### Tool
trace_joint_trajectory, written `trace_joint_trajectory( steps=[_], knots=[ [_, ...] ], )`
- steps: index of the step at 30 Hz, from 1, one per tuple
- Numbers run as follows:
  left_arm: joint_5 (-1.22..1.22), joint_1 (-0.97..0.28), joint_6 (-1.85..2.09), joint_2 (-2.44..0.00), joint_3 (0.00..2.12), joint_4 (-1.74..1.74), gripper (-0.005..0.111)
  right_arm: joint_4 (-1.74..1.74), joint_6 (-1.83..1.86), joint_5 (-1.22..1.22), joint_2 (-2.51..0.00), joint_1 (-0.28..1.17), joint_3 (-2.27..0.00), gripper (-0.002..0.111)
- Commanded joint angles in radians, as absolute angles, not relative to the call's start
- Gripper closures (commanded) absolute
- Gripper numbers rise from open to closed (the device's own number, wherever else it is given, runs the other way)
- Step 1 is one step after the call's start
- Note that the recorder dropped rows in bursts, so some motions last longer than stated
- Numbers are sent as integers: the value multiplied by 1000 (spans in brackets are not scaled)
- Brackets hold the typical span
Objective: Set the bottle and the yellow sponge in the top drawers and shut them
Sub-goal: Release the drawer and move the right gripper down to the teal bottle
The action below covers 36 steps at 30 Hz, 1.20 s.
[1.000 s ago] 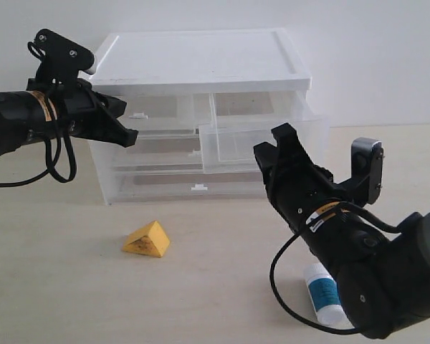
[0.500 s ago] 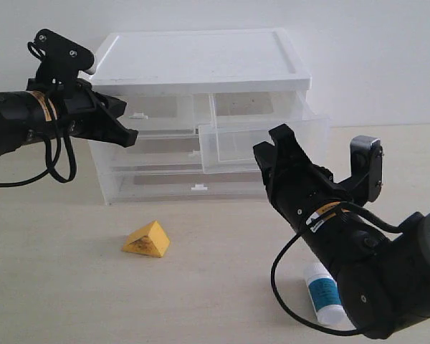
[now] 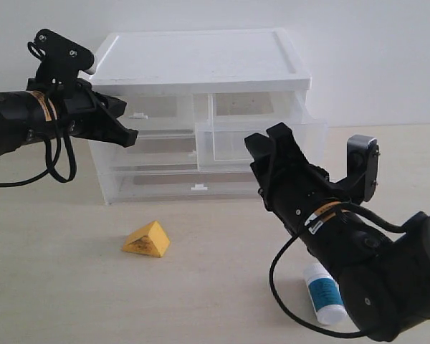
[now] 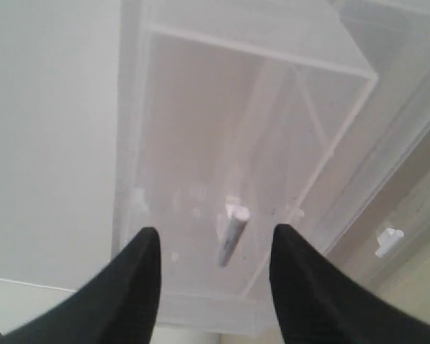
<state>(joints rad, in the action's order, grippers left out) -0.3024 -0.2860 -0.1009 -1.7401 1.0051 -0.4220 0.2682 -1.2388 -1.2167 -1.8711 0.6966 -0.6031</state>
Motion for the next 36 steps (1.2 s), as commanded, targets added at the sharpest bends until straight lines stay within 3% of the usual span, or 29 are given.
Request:
trace_joint_trajectory(
  steps=[1, 15, 20, 29, 36],
  knots=[
    [-310, -284, -104, -1734, 1014, -409, 103, 266, -1241, -1221, -1859, 697, -566, 65],
    [-306, -284, -98, -1734, 1014, -409, 103, 136, -1006, -1213, -1660, 697, -386, 65],
    [-318, -284, -98, -1734, 1014, -409, 103, 68, -842, -1033, -1545, 697, -322, 65],
    [-325, -284, -98, -1734, 1014, -409, 103, 121, -367, -279, -1308, 697, -383, 65],
    [-324, -284, -102, -1734, 1014, -409, 103, 144, -217, 71, -1268, 697, -493, 65]
  ],
)
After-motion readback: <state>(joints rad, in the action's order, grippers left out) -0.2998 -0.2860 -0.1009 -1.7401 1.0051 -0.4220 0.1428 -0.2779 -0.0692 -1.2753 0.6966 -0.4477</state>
